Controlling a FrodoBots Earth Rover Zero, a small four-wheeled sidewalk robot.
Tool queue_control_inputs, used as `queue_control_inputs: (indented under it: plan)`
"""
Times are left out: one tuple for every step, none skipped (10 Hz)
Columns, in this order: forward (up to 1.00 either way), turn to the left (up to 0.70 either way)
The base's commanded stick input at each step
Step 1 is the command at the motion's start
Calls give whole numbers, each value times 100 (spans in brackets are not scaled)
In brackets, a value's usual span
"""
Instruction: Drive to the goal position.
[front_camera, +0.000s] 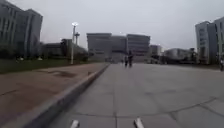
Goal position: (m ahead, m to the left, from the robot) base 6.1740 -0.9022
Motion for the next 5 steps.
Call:
queue_control_inputs:
  plan:
    - [70,-2]
    - [70,-2]
    - [70,-2]
    - [70,-2]
    - [70,-2]
